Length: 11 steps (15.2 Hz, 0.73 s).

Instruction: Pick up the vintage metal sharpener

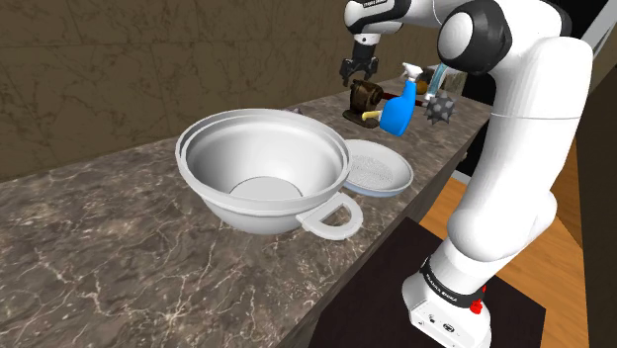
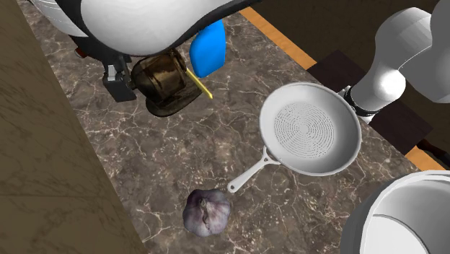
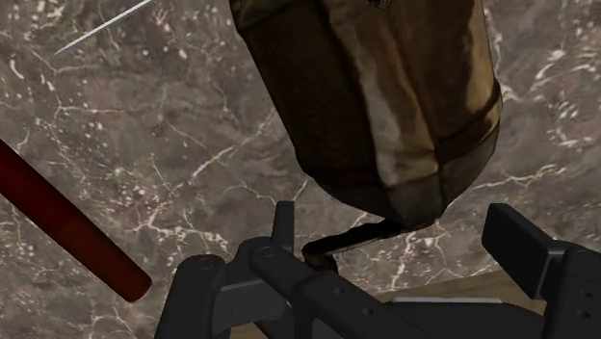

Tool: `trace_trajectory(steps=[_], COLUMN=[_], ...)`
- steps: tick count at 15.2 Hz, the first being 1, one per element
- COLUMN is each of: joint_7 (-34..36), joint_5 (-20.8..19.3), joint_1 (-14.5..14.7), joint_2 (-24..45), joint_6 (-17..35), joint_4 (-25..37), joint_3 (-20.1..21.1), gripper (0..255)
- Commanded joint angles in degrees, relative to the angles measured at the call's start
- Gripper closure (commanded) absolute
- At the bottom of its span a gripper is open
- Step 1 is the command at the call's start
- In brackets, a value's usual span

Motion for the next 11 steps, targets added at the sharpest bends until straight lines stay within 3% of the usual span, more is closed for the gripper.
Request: trace_trajectory(steps=[1, 2, 3, 11], joint_7=[0.08, 0.08, 0.11, 0.09], joint_5=[0.03, 0.03, 0.05, 0.07], joint_1=[0.04, 0.03, 0.05, 0.02], joint_2=[0.18, 0.20, 0.28, 0.38], joint_6=[1.21, 1.21, 1.11, 1.13], joint_4=[-1.01, -0.99, -0.82, -0.73], joint_3=[0.04, 0.04, 0.05, 0.05], gripper=[0, 0, 255, 255])
